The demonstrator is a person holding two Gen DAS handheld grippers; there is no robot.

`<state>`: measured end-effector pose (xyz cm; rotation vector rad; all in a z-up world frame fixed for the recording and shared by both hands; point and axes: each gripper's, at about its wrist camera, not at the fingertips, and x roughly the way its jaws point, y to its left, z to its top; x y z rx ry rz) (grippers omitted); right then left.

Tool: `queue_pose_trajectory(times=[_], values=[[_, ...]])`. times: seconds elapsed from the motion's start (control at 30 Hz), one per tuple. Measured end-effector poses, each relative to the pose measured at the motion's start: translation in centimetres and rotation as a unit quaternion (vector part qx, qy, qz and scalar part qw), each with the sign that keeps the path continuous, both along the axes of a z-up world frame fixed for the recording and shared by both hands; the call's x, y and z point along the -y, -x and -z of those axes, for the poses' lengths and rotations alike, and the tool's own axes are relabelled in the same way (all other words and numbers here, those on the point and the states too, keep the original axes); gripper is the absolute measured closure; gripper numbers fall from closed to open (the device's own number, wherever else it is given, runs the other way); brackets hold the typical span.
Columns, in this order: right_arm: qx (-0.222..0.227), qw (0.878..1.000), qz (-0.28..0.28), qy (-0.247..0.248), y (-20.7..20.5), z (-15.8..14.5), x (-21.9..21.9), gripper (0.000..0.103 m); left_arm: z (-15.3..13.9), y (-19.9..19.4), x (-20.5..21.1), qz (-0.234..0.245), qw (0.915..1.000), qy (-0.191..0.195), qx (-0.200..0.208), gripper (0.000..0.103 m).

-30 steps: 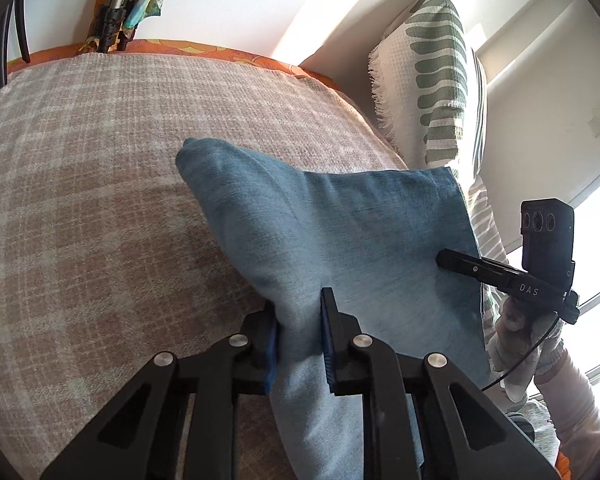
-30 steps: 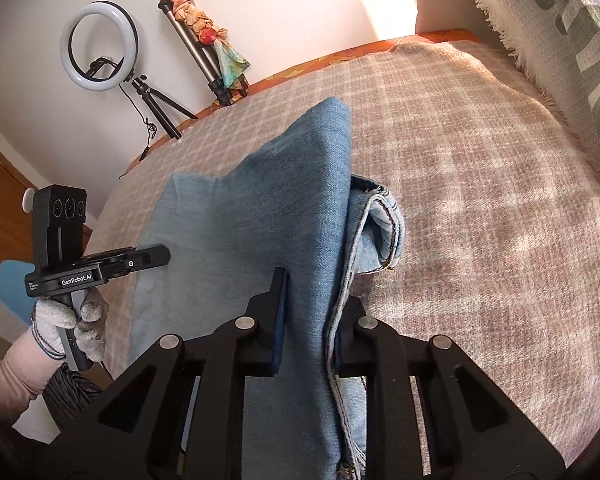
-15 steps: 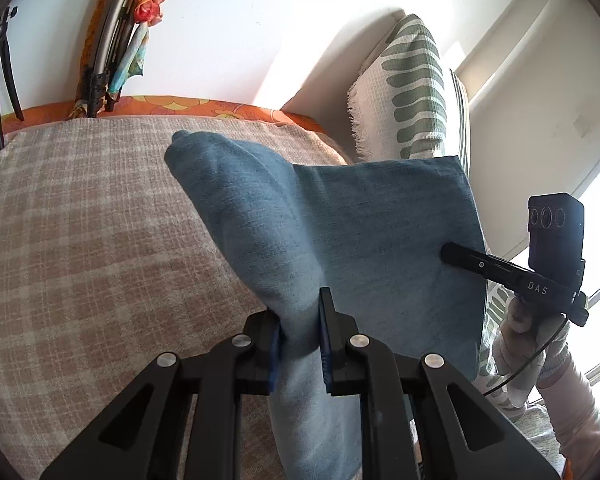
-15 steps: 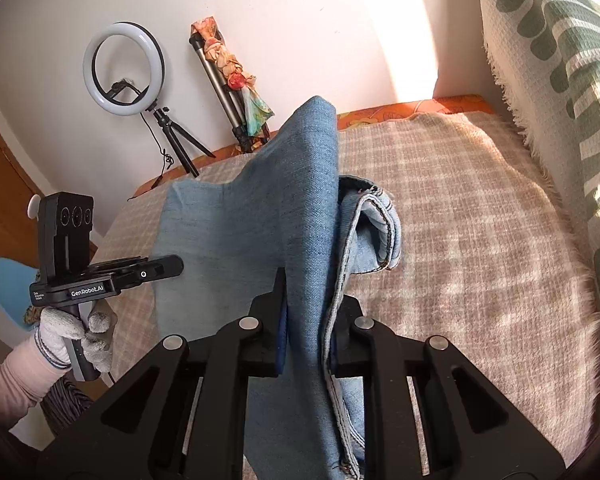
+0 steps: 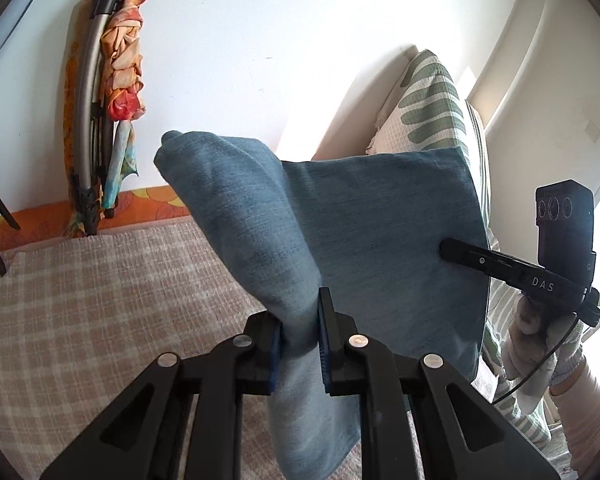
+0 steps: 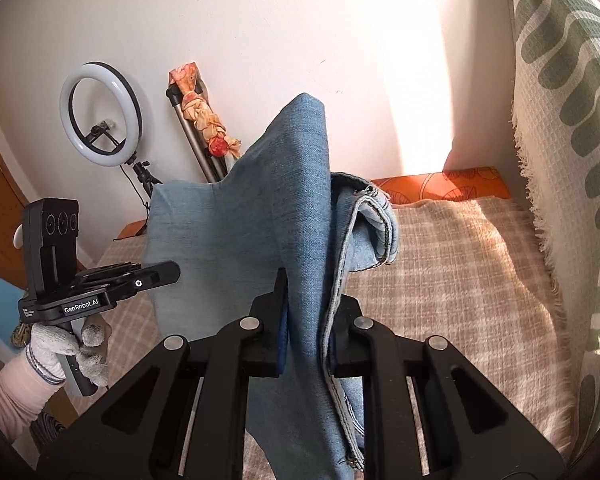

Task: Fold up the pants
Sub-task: 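Lift the gripped jeans edge and fold it over the bundle with both tools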

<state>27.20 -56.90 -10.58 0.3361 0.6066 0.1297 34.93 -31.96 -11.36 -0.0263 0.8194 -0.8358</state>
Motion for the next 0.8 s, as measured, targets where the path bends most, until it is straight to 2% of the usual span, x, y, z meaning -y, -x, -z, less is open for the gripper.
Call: queue_pose_trajectory(times=[0.23,0.43,0.63,0.8], values=[[-0.009,1.0,0.008,-0.006,-7.3,1.2,3.1,0.088,0.0,-6.0,2.3,-0.013,0.9998,-0.005,0.014,0.091],[-0.033,0.999,0.01,0.009,-12.5,4.2,4.2,0.088,2.7,-10.2,3.5,-0.027,0.9995,-0.017,0.0,0.091],[-0.056,0.998,0.018,0.009,-15.5,6.9,5.4,0.089,5.4,-13.3,4.3,-0.04,0.9987,-0.028,-0.015,0.091],[-0.065,0.997,0.026,0.01,-16.8,8.4,6.0,0.089,6.7,-14.4,4.8,-0.047,0.998,-0.038,-0.019,0.091]])
